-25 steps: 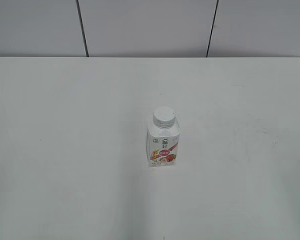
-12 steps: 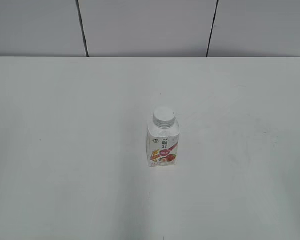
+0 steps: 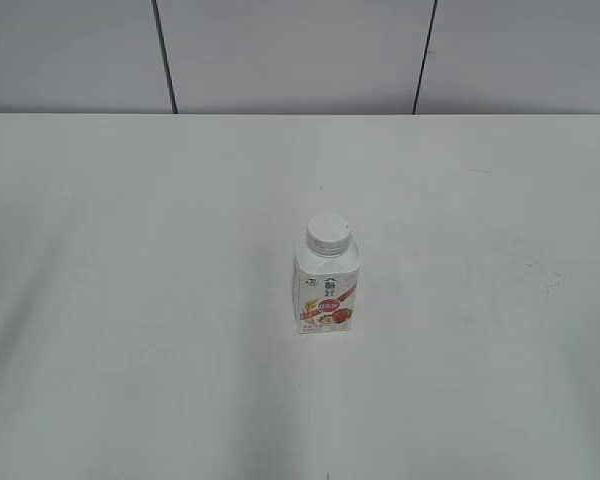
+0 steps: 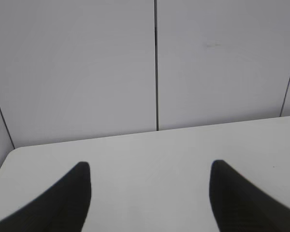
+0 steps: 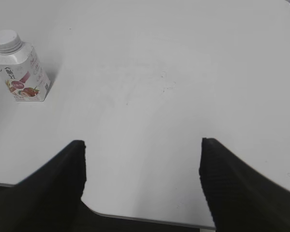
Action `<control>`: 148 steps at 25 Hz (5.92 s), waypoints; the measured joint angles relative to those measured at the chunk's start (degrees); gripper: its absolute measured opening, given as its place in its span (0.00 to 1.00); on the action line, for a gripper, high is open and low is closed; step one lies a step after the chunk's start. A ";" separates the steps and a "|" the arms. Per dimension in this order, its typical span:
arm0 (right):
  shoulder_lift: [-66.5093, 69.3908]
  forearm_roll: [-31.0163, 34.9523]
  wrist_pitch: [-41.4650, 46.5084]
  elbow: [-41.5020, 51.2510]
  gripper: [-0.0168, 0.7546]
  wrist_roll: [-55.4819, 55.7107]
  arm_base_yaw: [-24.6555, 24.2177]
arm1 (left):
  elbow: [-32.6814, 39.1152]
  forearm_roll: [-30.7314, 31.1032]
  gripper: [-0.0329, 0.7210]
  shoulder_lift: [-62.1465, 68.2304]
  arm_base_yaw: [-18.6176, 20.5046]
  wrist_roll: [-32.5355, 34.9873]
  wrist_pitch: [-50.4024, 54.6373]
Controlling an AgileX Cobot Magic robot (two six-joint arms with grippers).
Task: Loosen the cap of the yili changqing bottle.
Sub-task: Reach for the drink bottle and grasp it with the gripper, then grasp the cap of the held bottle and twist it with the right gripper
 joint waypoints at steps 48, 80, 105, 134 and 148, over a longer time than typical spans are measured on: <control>0.00 0.06 0.00 0.00 0.77 0.00 0.00 | -13.16 69.19 0.62 78.18 0.08 -27.52 -63.48; 0.00 0.06 0.00 0.00 0.77 0.00 0.00 | -31.21 70.45 0.78 95.05 -13.12 -27.70 -69.97; 40.09 2.91 -1.37 -18.60 0.77 2.64 0.00 | -31.43 70.37 0.62 95.05 -13.16 -27.70 -69.54; 104.78 4.53 7.08 -57.93 0.70 2.92 2.55 | -31.43 70.37 0.62 95.05 -13.16 -27.81 -69.71; 110.40 5.64 7.21 -66.50 0.68 3.90 23.07 | -31.43 70.37 0.62 95.05 -13.16 -27.86 -69.70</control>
